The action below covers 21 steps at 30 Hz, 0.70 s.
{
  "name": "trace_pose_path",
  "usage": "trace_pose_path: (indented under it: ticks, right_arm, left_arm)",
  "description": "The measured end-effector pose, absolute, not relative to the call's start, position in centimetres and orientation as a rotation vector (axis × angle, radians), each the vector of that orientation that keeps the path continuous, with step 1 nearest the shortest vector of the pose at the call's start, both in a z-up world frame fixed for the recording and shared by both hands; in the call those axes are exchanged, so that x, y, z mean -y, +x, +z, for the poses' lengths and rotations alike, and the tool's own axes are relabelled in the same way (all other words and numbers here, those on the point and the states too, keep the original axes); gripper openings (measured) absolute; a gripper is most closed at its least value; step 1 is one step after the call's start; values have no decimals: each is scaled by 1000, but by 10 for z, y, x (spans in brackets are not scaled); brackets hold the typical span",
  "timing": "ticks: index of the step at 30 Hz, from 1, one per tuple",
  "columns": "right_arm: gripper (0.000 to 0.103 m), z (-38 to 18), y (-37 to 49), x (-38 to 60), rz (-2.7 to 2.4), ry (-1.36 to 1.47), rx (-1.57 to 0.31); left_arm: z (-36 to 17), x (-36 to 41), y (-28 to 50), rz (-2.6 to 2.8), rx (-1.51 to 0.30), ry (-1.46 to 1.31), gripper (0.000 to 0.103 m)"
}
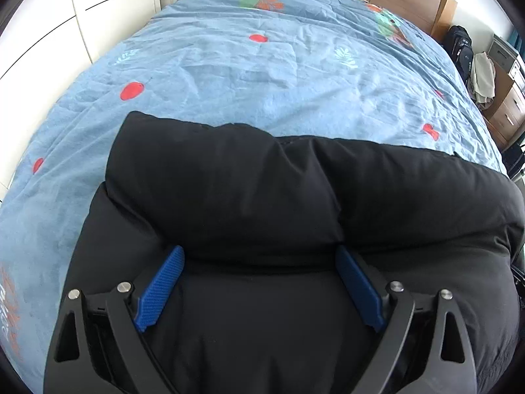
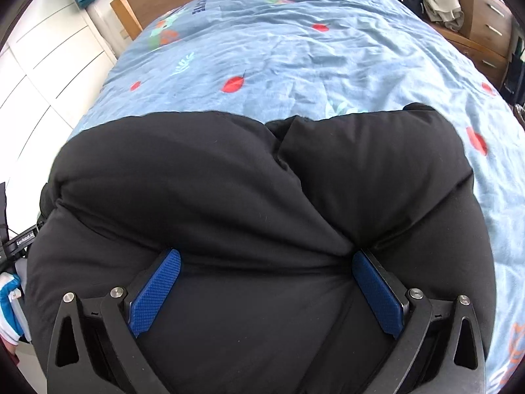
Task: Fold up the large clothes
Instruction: 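Press the folded black jacket flat with both tools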
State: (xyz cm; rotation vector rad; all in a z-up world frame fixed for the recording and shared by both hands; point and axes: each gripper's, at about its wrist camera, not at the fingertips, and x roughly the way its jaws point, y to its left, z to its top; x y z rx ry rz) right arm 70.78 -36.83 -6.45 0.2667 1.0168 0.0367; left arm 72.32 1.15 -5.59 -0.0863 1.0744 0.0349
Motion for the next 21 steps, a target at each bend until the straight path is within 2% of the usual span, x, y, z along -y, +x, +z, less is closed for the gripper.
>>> trace_pose_path:
  ticks: [10, 17, 21]
  right_arm:
    - [102, -69, 706, 377, 55, 298, -1046]
    - [102, -54, 681, 393, -28, 233, -1083]
    - [102, -32, 657, 394, -95, 141, -1057]
  left_arm:
    - [-61, -13, 720, 30, -1118, -88, 96]
    - [-43, -28, 704, 70, -1163, -104, 95]
    - [-12, -23, 674, 80, -1080, -30, 95]
